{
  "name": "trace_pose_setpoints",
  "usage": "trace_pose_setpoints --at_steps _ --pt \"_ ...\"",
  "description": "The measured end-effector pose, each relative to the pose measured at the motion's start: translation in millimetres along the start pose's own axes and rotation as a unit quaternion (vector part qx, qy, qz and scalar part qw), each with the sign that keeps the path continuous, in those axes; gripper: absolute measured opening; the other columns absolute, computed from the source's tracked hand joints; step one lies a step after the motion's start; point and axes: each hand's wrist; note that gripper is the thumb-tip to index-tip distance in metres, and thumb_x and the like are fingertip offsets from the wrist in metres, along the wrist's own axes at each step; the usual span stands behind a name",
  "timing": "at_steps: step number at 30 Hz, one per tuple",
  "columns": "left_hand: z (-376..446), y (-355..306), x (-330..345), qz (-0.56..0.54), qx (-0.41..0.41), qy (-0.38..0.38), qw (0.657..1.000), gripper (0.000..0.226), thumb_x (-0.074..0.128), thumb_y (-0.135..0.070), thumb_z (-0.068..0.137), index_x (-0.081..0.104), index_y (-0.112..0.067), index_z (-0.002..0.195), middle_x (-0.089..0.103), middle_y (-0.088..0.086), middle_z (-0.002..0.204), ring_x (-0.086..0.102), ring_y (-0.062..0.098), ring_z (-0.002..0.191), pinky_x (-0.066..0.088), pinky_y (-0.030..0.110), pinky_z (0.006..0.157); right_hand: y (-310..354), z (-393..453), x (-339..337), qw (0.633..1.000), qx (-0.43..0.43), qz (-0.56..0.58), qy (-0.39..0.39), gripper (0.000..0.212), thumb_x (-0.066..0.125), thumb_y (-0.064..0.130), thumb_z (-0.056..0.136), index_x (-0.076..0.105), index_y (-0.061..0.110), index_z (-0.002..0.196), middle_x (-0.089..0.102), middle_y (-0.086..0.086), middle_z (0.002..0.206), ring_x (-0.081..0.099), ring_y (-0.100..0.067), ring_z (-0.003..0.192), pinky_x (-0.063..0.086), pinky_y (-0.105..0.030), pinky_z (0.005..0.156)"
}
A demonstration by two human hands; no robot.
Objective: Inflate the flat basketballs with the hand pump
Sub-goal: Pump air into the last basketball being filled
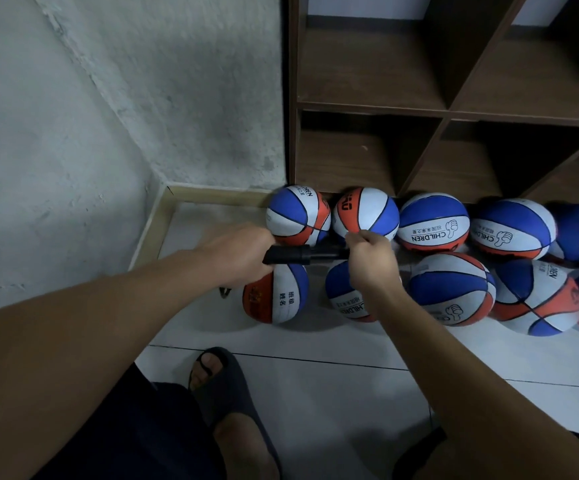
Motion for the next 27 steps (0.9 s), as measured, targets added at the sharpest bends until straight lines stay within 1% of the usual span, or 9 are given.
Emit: trace_pose_setpoints --at_steps 3,6,10,13,15,18,21,23,27 --pt "-0.5 -2.2 -1.2 0.012 0.006 -0.01 1.0 0.034 0.064 -0.036 0.1 0.054 -0.026 0.069 0.06 -0.003 0.066 0.059 0.017 0.058 0.036 0.03 0.052 5.2 -3.0 19.2 1.0 -0.01 0.014 0.017 0.029 0.047 0.02 0.103 0.038 0.017 0.076 0.031 0.012 0.05 0.028 -0.011 0.048 0.027 -0.029 0.049" --pt "-1.1 -2.6 -0.9 0.011 0.006 -0.008 1.0 0.033 0.064 -0.032 0.1 0.054 -0.025 0.069 0.06 -0.002 0.066 0.058 0.018 0.058 0.035 0.03 0.052 10.3 -6.8 35.0 0.999 -0.029 0.013 0.034 0.028 0.047 0.02 0.105 0.044 0.015 0.078 0.038 0.013 0.052 0.033 -0.006 0.048 0.03 -0.023 0.043" --pt "0.1 6.3 0.3 -0.004 -0.003 0.001 1.0 0.03 0.066 -0.028 0.097 0.055 -0.027 0.069 0.062 -0.001 0.068 0.062 0.021 0.061 0.041 0.031 0.055 13.1 -3.7 51.6 0.997 -0.024 0.023 0.07 0.031 0.051 0.036 0.105 0.057 0.01 0.089 0.054 -0.003 0.075 0.048 -0.017 0.068 0.041 -0.033 0.06" --pt "0.7 23.2 -2.5 -0.026 -0.033 0.0 0.999 0.025 0.069 -0.032 0.096 0.061 -0.025 0.074 0.063 0.0 0.067 0.064 0.022 0.061 0.038 0.029 0.051 23.1 5.3 52.7 0.991 0.018 0.056 0.117 0.061 0.048 0.07 0.101 0.066 0.012 0.101 0.063 -0.005 0.08 0.058 -0.02 0.072 0.045 -0.035 0.064" --pt "-1.2 33.2 -5.0 -0.055 -0.059 -0.009 0.997 0.025 0.072 -0.033 0.097 0.063 -0.023 0.077 0.063 0.0 0.067 0.061 0.018 0.058 0.037 0.029 0.051 22.0 12.0 56.1 0.984 0.055 0.114 0.129 0.079 0.038 0.083 0.098 0.068 0.009 0.102 0.065 -0.01 0.079 0.059 -0.024 0.07 0.047 -0.035 0.063" --pt "-3.4 43.0 -6.7 -0.077 -0.083 -0.026 0.993 0.028 0.071 -0.032 0.097 0.058 -0.021 0.075 0.06 0.0 0.067 0.057 0.016 0.057 0.036 0.029 0.052 0.3 19.6 71.9 0.973 0.072 0.187 0.113 0.083 0.027 0.072 0.107 0.072 0.003 0.107 0.075 -0.016 0.086 0.071 -0.034 0.08 0.055 -0.042 0.074" --pt "-5.2 52.7 -5.1 -0.071 -0.103 -0.039 0.991 0.026 0.07 -0.033 0.097 0.057 -0.022 0.077 0.062 0.001 0.071 0.059 0.017 0.061 0.037 0.029 0.052 -29.7 19.4 99.0 0.986 -0.042 0.02 0.158 0.045 0.036 0.04 0.114 0.073 0.013 0.112 0.078 -0.007 0.104 0.072 -0.029 0.103 0.057 -0.043 0.089" --pt "-4.6 61.8 -2.3 -0.076 -0.119 -0.046 0.989 0.026 0.068 -0.033 0.097 0.057 -0.022 0.077 0.063 0.001 0.072 0.059 0.018 0.06 0.036 0.029 0.051 -40.3 17.3 110.6 0.956 -0.162 -0.13 0.206 0.028 0.044 0.03 0.113 0.07 0.024 0.123 0.073 0.001 0.12 0.066 -0.018 0.112 0.052 -0.037 0.098" --pt "-7.0 85.5 3.3 -0.091 -0.156 -0.037 0.983 0.025 0.067 -0.032 0.098 0.058 -0.02 0.078 0.066 0.005 0.073 0.064 0.023 0.063 0.044 0.03 0.055 -52.8 10.3 112.7 0.865 -0.289 -0.343 0.226 0.043 0.052 0.042 0.109 0.054 0.031 0.15 0.058 -0.001 0.14 0.047 -0.018 0.131 0.046 -0.039 0.106"
Point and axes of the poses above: each hand's wrist, its own z-axis towards the middle knuckle, its own x-axis out of the palm, y = z × x
